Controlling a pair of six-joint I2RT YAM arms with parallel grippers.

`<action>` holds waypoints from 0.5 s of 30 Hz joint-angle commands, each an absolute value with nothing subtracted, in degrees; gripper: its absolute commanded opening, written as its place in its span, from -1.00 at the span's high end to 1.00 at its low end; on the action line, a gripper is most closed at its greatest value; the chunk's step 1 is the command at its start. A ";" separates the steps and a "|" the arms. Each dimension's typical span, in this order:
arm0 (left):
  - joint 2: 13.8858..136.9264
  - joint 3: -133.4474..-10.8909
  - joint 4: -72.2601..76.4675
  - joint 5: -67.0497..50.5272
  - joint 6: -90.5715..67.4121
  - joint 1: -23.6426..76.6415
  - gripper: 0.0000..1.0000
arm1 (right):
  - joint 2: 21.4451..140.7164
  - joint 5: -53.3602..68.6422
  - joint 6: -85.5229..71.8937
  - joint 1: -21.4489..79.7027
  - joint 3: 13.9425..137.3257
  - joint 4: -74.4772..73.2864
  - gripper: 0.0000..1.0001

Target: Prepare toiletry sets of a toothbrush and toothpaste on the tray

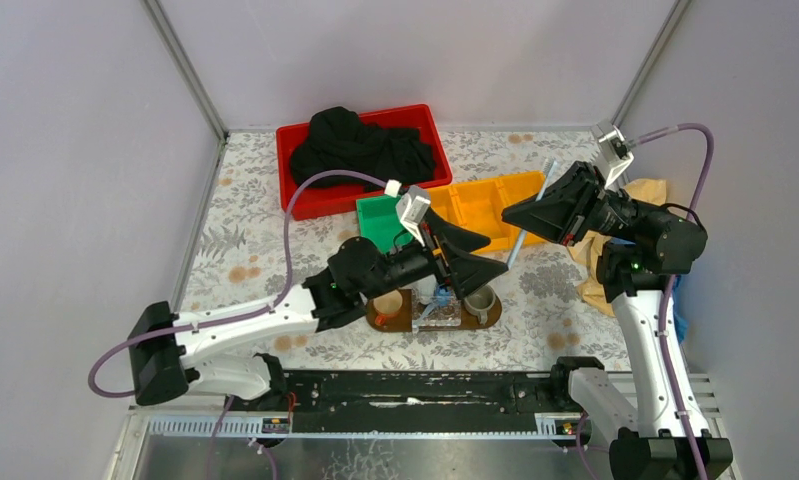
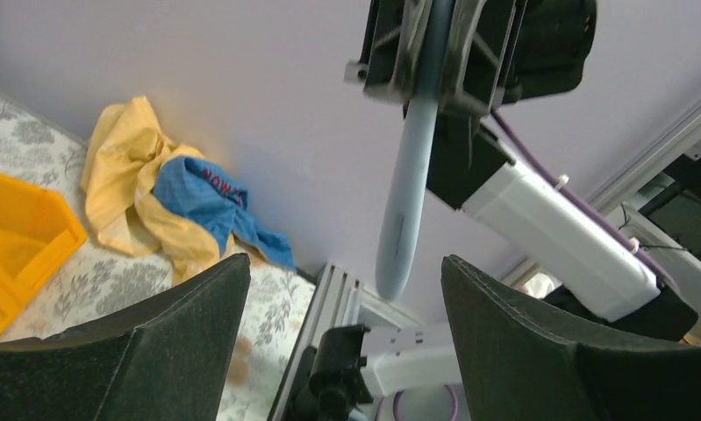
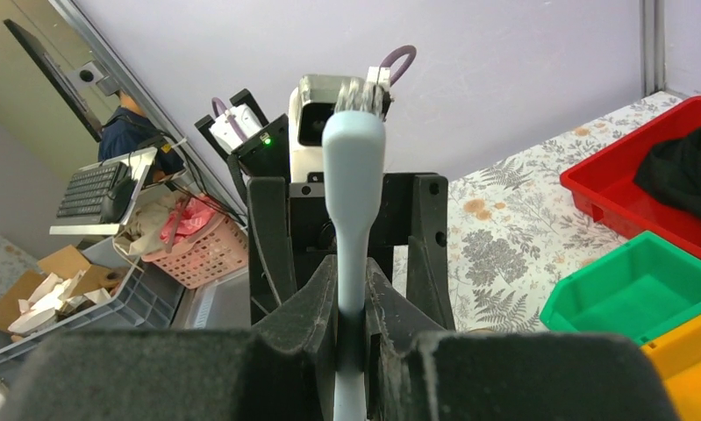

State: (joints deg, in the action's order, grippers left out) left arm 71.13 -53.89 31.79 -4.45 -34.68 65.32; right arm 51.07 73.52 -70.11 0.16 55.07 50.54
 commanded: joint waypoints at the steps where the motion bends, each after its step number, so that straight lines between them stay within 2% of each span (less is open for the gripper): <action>1: 74.39 -58.46 40.71 -3.10 -38.36 65.70 -0.70 | 50.58 73.82 -73.21 0.53 54.53 55.72 1.00; 4: 76.40 -60.08 41.66 -5.05 -39.99 65.75 -0.62 | 50.68 73.64 -73.10 0.53 54.50 55.91 1.00; 7: 78.05 -61.08 42.46 -6.59 -41.37 65.85 -0.44 | 50.74 73.38 -73.13 0.53 54.25 56.18 1.00; 10: 79.79 -62.16 42.48 -7.98 -42.10 65.91 -0.15 | 50.80 73.26 -72.75 0.53 53.78 56.12 0.96; 13: 81.47 -64.01 41.63 -10.39 -42.04 65.85 0.01 | 50.74 73.04 -72.31 0.53 53.23 55.85 0.94; 15: 82.26 -65.16 40.89 -11.89 -41.94 65.84 0.25 | 50.63 73.10 -71.64 0.53 53.11 55.04 0.95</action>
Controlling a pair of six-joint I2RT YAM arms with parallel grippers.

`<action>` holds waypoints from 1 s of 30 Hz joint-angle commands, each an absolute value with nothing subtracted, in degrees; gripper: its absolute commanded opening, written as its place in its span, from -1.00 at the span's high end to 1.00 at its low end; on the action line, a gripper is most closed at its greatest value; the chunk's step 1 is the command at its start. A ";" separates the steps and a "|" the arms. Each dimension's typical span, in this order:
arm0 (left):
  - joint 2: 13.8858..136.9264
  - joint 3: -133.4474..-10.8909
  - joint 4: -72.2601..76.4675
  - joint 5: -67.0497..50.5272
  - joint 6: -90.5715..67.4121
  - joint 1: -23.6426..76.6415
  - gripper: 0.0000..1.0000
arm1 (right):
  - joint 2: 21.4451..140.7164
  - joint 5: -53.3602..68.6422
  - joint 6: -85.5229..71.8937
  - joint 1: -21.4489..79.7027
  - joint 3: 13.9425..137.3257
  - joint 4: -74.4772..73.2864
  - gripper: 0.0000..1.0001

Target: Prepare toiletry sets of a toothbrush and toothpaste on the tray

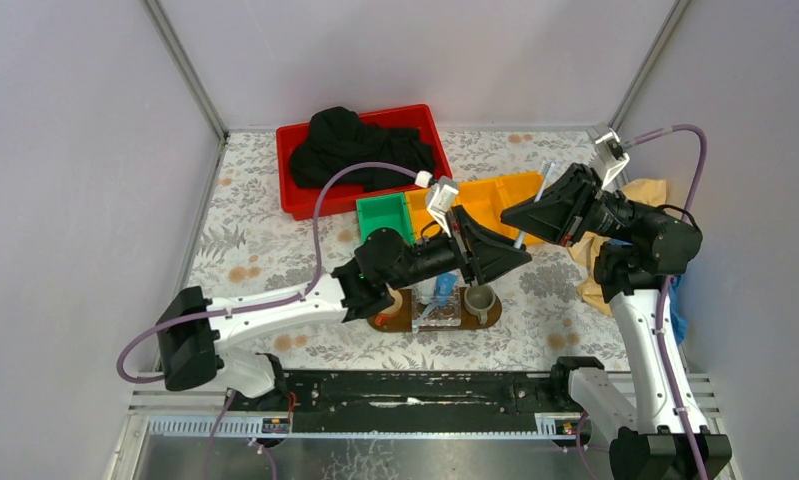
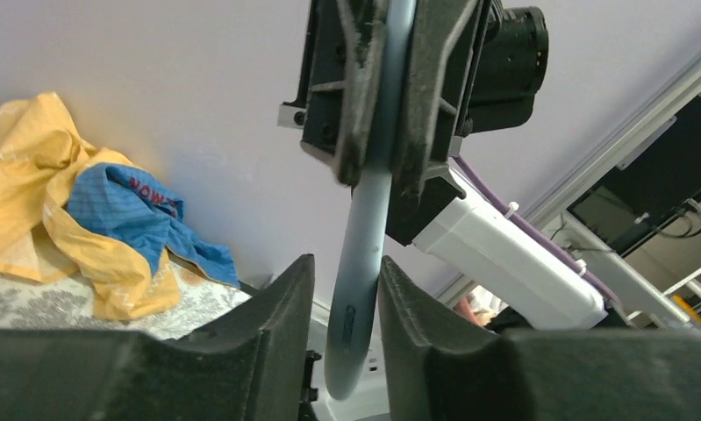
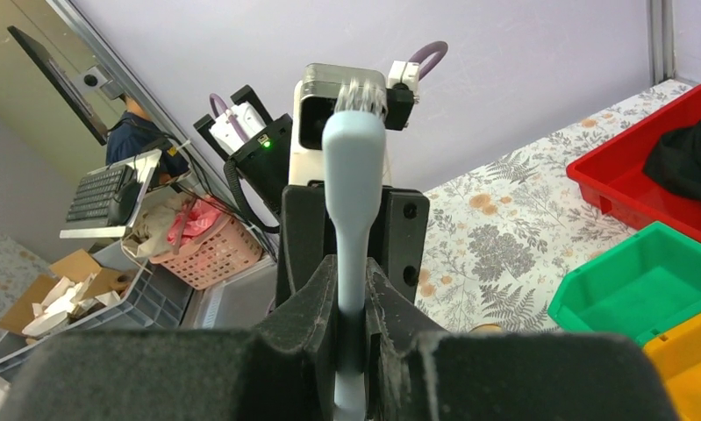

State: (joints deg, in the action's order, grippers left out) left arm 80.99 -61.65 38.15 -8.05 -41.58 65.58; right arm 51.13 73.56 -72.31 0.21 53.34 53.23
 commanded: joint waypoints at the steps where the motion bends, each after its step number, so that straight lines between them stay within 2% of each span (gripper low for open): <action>1: 82.45 -65.39 40.87 -12.10 -41.81 65.91 0.40 | 50.55 73.12 -71.38 0.53 53.06 54.74 0.95; 3: 82.38 -65.47 40.76 -12.19 -41.19 65.87 0.74 | 50.55 73.19 -70.78 0.53 53.06 54.19 0.92; 4: 82.06 -65.41 40.47 -12.19 -40.60 65.88 0.90 | 50.54 73.37 -70.30 0.53 53.07 53.64 0.82; 5: 81.54 -65.22 40.06 -12.25 -39.89 65.91 0.99 | 50.38 73.69 -69.45 0.53 53.21 52.40 0.54; 7: 79.98 -64.18 38.72 -11.58 -38.13 65.78 1.00 | 50.07 75.10 -65.88 0.53 53.94 48.29 0.06; 9: 77.46 -62.51 35.47 -10.81 -35.06 65.74 1.00 | 49.62 77.12 -58.38 0.53 55.57 39.50 -0.33; 11: 73.87 -61.13 30.63 -10.24 -31.16 65.66 1.00 | 49.21 79.11 -46.07 0.53 58.60 24.83 -0.54; 14: 69.18 -60.12 21.61 -10.62 -25.15 65.25 1.00 | 49.25 79.34 -17.71 0.53 66.11 -5.93 -0.71; 15: 67.98 -60.30 18.08 -10.84 -23.52 65.00 1.00 | 49.52 79.57 -11.88 0.53 68.13 -12.55 -0.75; 17: 66.36 -60.90 12.07 -12.21 -21.14 64.41 1.00 | 49.82 81.49 -9.17 0.53 69.87 -16.19 -0.76; 24: 64.95 -63.85 0.96 -14.55 -14.59 63.75 1.00 | 49.40 84.43 -18.95 0.65 69.97 -6.07 -0.76; 27: 65.29 -65.15 -0.45 -14.70 -12.67 63.80 1.00 | 49.78 84.30 -20.72 0.95 70.56 -5.59 -0.70; 30: 66.10 -66.25 -1.08 -15.15 -11.99 63.74 1.00 | 50.45 83.56 -23.63 2.01 70.16 -3.14 -0.48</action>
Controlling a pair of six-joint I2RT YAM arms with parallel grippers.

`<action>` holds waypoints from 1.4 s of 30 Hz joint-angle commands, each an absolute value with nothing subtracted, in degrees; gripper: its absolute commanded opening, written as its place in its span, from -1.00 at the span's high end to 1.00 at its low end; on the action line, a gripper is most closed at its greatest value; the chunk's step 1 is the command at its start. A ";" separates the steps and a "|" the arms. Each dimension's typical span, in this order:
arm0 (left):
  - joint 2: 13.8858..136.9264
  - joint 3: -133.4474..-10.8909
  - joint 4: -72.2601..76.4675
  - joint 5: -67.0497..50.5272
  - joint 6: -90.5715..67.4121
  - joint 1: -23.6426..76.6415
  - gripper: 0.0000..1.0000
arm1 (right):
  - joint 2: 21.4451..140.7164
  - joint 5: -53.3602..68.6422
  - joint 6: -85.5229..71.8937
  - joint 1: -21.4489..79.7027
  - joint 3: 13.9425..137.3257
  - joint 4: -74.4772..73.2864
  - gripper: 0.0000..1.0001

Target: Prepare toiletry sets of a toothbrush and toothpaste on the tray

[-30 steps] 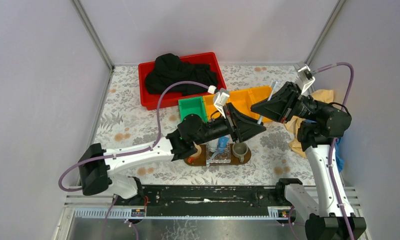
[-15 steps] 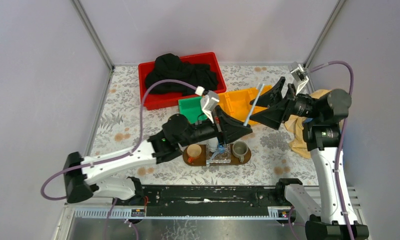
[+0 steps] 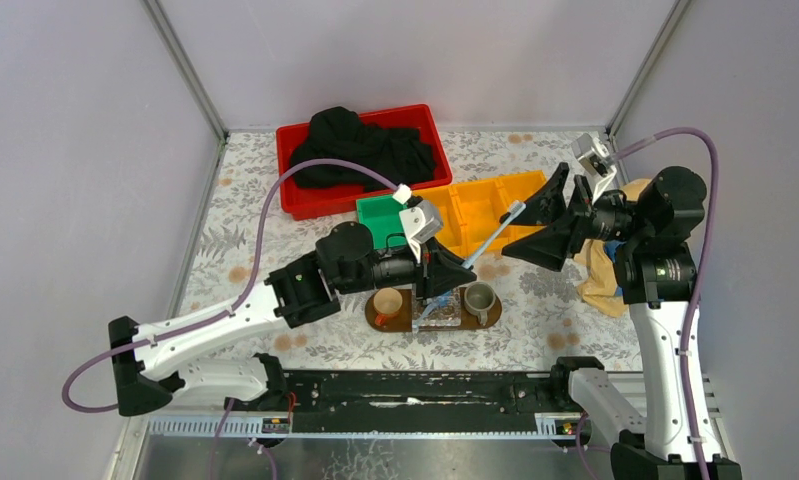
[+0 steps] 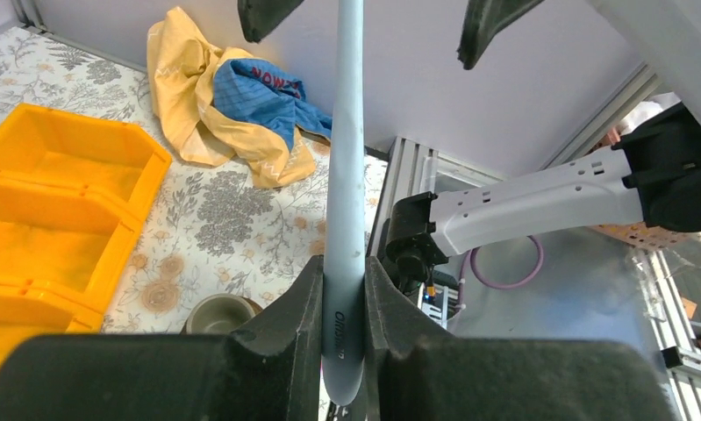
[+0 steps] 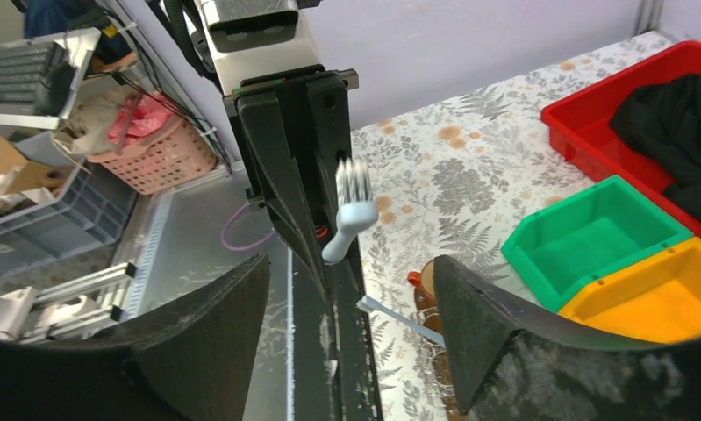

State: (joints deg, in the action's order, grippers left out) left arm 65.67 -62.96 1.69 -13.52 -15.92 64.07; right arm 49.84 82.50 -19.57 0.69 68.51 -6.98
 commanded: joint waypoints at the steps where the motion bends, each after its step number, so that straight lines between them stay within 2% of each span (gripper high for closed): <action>1: 66.42 -66.43 -1.24 -15.40 -11.88 63.74 1.00 | 50.82 83.41 -24.92 2.39 69.91 -2.05 -0.39; 7: 67.14 -66.75 -1.97 -16.14 -11.48 63.76 1.00 | 51.85 82.21 -29.57 5.89 68.98 2.57 -0.01; 13: 66.74 -66.67 -2.25 -15.63 -11.08 63.74 1.00 | 52.02 82.70 -29.36 6.02 69.19 3.27 0.67; 16: 66.67 -66.66 -2.15 -15.41 -11.14 63.80 1.00 | 51.58 83.09 -28.25 6.15 68.90 3.23 0.92; 17: 66.57 -66.61 -2.05 -15.13 -11.35 63.81 0.84 | 51.33 83.02 -27.86 6.15 68.73 3.19 0.98; 22: 63.10 -63.57 0.62 -11.65 -12.62 63.75 -0.37 | 50.28 81.83 -24.59 6.13 67.48 2.48 1.00; 24: 60.71 -61.88 1.00 -8.84 -12.66 63.72 -0.74 | 50.04 81.21 -21.66 6.12 67.30 0.22 1.00; 26: 57.66 -60.25 0.35 -5.01 -12.41 63.37 -0.97 | 49.88 80.24 -16.71 6.15 67.25 -3.85 1.00; 31: 52.36 -58.96 -4.09 -1.15 -13.01 57.03 -1.00 | 49.55 76.73 -0.88 6.10 66.76 -15.35 1.00; 38: 51.38 -59.15 -9.53 -5.37 -13.58 40.06 -1.00 | 48.37 74.84 15.26 6.10 62.52 -23.43 1.00; 42: 50.86 -55.73 -11.16 -0.90 -11.34 33.10 -1.00 | 47.81 75.45 24.79 6.15 60.49 -28.36 1.00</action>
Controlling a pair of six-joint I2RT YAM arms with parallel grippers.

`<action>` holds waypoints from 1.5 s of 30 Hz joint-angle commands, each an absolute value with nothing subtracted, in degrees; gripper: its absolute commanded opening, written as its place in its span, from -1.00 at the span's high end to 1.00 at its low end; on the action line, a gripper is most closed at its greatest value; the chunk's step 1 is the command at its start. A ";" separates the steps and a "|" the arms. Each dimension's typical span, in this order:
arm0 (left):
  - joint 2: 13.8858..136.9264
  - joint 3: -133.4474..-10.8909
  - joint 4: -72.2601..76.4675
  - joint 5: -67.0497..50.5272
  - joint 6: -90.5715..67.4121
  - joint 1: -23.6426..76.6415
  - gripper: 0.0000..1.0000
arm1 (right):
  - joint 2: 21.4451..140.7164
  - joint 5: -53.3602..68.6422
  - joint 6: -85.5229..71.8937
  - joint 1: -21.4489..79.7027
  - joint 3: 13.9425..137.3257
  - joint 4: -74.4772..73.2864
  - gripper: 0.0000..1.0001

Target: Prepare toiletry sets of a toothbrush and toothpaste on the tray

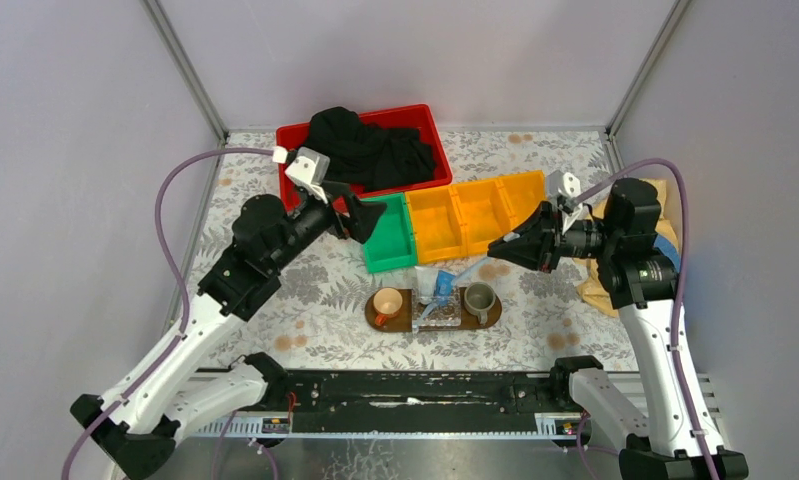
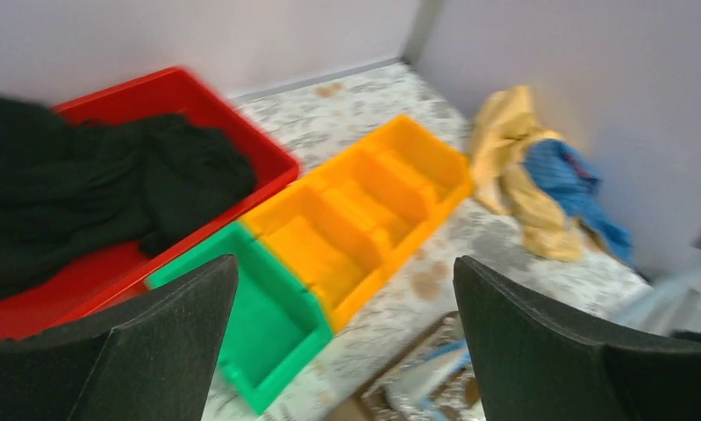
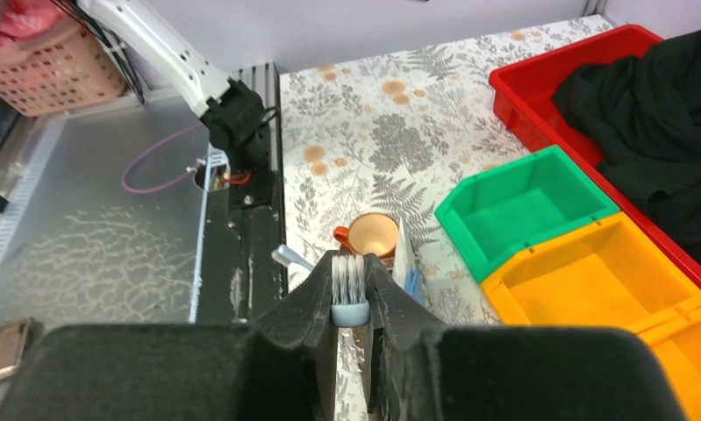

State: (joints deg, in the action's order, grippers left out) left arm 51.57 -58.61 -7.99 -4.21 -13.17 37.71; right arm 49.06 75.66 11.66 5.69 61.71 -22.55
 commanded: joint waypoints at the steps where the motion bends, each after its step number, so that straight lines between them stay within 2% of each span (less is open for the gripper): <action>1: 50.48 -54.45 -11.25 0.89 -10.67 32.30 -1.00 | 47.68 75.64 27.39 6.23 60.10 -29.94 1.00; 5: 47.76 -48.37 -10.58 7.74 -7.54 31.26 -1.00 | 47.25 74.51 36.62 6.53 59.32 -36.35 1.00; 11: 43.47 -42.94 -9.78 13.71 -5.24 31.05 -1.00 | 46.48 73.52 40.10 6.89 57.36 -38.15 1.00; 20: 42.64 -40.28 -8.79 15.84 -4.41 31.03 -1.00 | 44.72 73.78 44.01 8.01 54.74 -39.15 1.00; 28: 42.92 -39.74 -8.61 17.00 -3.74 30.90 -1.00 | 46.42 68.34 36.93 11.43 52.87 -30.31 1.00; 32: 43.02 -39.64 -8.55 17.31 -3.51 30.81 -1.00 | 46.72 70.41 36.67 13.37 52.38 -29.44 1.00; 45: 43.59 -39.46 -8.48 17.89 -3.44 30.45 -1.00 | 48.03 67.26 42.49 17.68 49.07 -29.70 1.00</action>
State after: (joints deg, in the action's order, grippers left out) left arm 43.44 -39.97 -11.20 16.34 -4.32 31.00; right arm 47.40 68.01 40.25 16.45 49.28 -32.21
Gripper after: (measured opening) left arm 0.997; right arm 0.177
